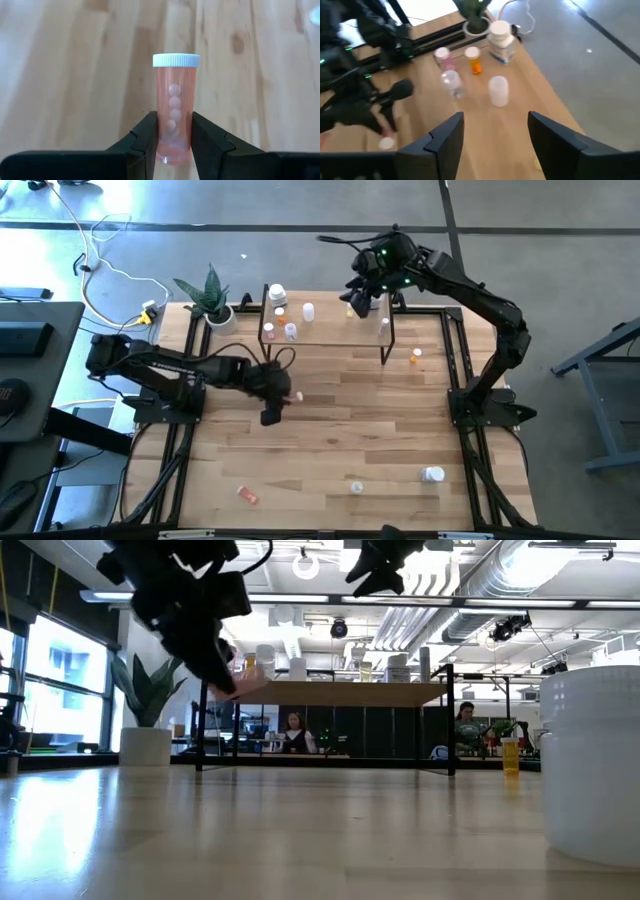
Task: Pick and place medicine bottles onto shelf by color
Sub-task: Put the top pink transparent pill bottle on the shelf
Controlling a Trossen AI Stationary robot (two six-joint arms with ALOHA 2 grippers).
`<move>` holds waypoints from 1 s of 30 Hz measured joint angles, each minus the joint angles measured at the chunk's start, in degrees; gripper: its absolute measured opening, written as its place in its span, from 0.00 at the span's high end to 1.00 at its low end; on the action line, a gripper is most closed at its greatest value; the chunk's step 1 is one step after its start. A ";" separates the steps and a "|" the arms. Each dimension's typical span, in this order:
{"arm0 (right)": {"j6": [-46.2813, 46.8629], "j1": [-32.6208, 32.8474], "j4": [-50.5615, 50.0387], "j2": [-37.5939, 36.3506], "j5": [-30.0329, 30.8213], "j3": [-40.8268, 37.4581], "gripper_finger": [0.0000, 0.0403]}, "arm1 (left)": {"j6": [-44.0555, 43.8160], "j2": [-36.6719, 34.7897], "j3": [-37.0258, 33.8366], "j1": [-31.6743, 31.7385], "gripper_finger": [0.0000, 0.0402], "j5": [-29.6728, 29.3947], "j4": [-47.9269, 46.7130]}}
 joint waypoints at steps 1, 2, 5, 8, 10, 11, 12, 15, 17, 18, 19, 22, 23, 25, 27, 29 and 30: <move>-0.23 0.13 0.00 0.00 -0.67 0.00 0.46 | 0.84 0.01 0.59 0.70 0.78 -0.01 0.00; -0.77 0.16 0.00 0.00 -1.48 0.00 0.45 | 1.61 0.02 1.29 1.37 0.78 -0.03 0.00; -3.19 0.45 0.00 0.00 -5.69 0.00 0.42 | 3.69 0.02 3.62 3.42 0.78 -0.02 0.73; -5.54 0.81 0.02 0.00 -9.62 0.00 0.42 | 4.42 0.02 5.67 5.12 0.78 -0.02 4.00; -6.90 1.34 0.04 0.00 -10.48 0.00 0.42 | 4.44 0.02 6.92 6.16 0.78 -0.02 6.46; -7.81 1.68 0.02 0.00 -10.52 0.01 0.42 | 4.43 0.02 7.39 6.65 0.78 -0.02 7.78; -8.87 2.02 0.02 0.00 -10.55 0.00 0.42 | 4.39 0.02 7.70 7.12 0.78 -0.01 9.25; -11.00 3.19 0.04 0.00 -10.73 0.02 0.43 | 3.80 0.02 7.99 8.32 0.78 0.00 13.46; -11.96 4.02 0.04 0.00 -10.95 0.02 0.44 | 3.12 0.02 7.99 9.04 0.78 -0.02 16.08; -12.28 4.43 0.04 0.00 -11.00 0.02 0.44 | 2.89 0.02 7.99 9.32 0.78 0.00 17.42; -12.48 4.79 0.05 0.00 -11.14 0.02 0.44 | 2.72 0.02 7.99 9.57 0.78 -0.02 18.65; -12.21 5.75 0.41 0.00 -11.14 0.02 0.45 | 2.32 0.02 7.99 10.16 0.78 -0.02 22.75; -11.97 6.06 0.54 0.00 -11.17 0.02 0.45 | 2.31 0.02 7.99 10.28 0.78 -0.02 24.18; -11.56 6.74 0.70 0.00 -11.18 0.02 0.46 | 2.30 0.02 7.99 10.52 0.78 -0.01 27.00; -10.85 7.38 1.18 0.00 -11.50 0.02 0.46 | 2.30 0.02 7.99 10.79 0.78 -0.01 29.66; -9.61 7.94 1.53 0.00 -12.08 0.02 0.46 | 2.31 0.02 7.99 10.84 0.78 -0.02 31.69; -8.80 8.17 1.75 0.00 -12.35 0.02 0.46 | 2.45 0.02 7.99 10.83 0.78 -0.08 32.54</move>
